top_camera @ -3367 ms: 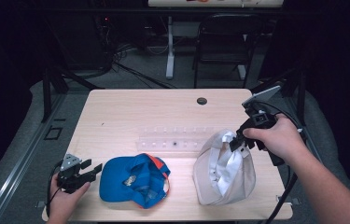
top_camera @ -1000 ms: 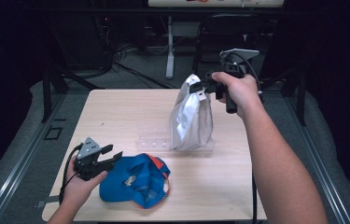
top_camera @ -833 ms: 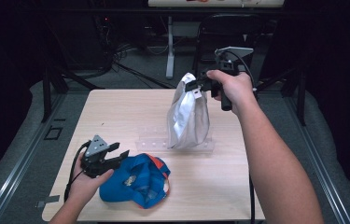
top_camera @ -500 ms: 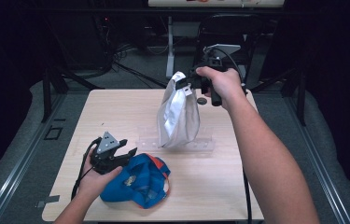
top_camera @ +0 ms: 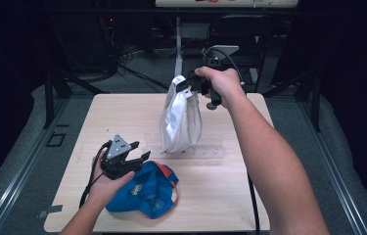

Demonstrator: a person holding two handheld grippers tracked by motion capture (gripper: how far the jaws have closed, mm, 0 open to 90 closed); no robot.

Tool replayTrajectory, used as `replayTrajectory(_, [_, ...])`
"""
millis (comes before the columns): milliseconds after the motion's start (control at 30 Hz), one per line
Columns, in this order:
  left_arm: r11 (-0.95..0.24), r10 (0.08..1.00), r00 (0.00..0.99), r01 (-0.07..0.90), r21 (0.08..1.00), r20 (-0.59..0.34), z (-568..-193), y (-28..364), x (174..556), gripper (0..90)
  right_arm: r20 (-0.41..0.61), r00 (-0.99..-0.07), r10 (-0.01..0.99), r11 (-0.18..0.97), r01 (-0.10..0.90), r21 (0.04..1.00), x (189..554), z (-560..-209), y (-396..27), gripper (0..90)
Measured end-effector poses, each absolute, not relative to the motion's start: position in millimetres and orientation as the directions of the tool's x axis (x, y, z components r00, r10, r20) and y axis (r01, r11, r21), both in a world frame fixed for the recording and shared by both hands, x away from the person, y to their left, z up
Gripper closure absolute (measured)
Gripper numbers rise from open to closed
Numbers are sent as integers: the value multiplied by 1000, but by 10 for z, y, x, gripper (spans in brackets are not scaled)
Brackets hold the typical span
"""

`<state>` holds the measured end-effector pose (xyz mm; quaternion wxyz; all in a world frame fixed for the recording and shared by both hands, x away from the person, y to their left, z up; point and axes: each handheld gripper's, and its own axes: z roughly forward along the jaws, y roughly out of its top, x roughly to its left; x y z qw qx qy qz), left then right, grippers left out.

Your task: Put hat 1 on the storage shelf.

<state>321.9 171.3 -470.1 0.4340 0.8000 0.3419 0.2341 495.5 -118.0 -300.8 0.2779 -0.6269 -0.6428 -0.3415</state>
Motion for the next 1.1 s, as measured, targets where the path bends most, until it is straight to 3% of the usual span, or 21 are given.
replayTrajectory(400, [-416,757,641,321,851,128,-4587,1622,3269,463,782,-22,623,-58,996,74,4969,-3112,-1138,788])
replayTrajectory(867, [-453,718,688,343,823,108,-4722,1470,3284,472,793,-34,608,-63,994,91,4912,-3104,-945,788])
replayTrajectory(1100, [-469,708,698,346,813,111,-4817,1275,3351,563,790,-47,612,-59,993,104,4881,-3102,-833,787])
